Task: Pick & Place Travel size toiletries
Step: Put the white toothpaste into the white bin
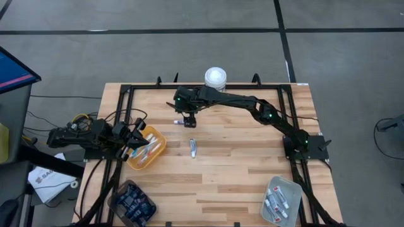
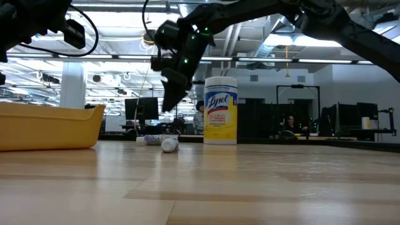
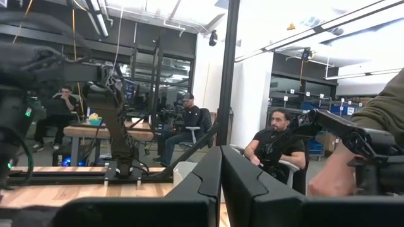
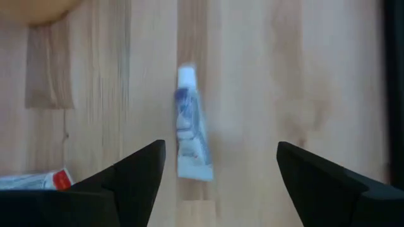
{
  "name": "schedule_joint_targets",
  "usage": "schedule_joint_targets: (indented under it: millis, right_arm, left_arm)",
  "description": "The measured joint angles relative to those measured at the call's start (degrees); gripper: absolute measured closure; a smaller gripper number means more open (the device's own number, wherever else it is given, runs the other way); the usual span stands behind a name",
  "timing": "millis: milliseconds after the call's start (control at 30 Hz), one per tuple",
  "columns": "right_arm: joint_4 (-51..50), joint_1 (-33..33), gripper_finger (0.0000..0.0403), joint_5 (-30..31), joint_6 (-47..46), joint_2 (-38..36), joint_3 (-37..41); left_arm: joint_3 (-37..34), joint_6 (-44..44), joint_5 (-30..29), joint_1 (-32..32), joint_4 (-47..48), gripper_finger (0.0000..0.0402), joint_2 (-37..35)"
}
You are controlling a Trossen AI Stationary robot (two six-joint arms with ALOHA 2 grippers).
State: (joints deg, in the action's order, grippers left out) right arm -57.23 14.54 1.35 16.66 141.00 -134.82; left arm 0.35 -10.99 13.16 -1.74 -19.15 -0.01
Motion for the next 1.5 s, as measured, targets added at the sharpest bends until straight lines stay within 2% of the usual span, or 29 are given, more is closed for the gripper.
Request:
schedule_joint_targets:
  millis: [200, 333, 600, 967, 1033, 1200, 1367, 1500]
  right_arm:
    - [-2.52, 0.45, 0.0112, -2.29, -5.99, 1.83, 0.26]
    - [-2.27, 0.16, 0.0113, -5.34, -9.63, -0.6, 0.03]
    - [-3.08, -0.38, 0.0113, -6.21, -10.65, -17.91, -0.11]
    - [-3.15, -6.29, 0.0113, -5.79, -15.94, -45.05, -0.07]
    - [-3.22, -8.07, 0.0113, -4.31, -17.32, -49.48, -0.07]
    - [-3.85, -13.52, 0.0113, 3.68, -18.66, -57.36, -0.09]
    - [-4.19, -18.06, 0.0113, 10.68, -18.5, -60.68, -0.09]
    - [-4.22, -20.71, 0.0113, 11.14, -18.3, -61.32, -0.07]
  left_arm:
    - [0.01, -0.01, 0.0, -0.01, 0.01, 0.04, 0.0]
    - [0.01, -0.01, 0.01, -0.02, -0.28, 0.04, 0.09]
    - [0.01, -0.01, 0.05, 0.0, -0.43, 0.04, 2.68]
    - [0.01, -0.54, -0.99, -0.01, -1.94, 0.04, 8.12]
    - [0.01, -5.21, -4.28, -0.02, -5.11, 0.04, 9.21]
    - [0.01, -24.37, -21.24, -0.01, -19.47, 0.04, 12.89]
    - [0.01, -29.0, -35.02, -0.02, -28.04, 0.04, 16.17]
    - [0.01, -31.29, -39.43, -0.02, -32.39, 0.04, 17.07]
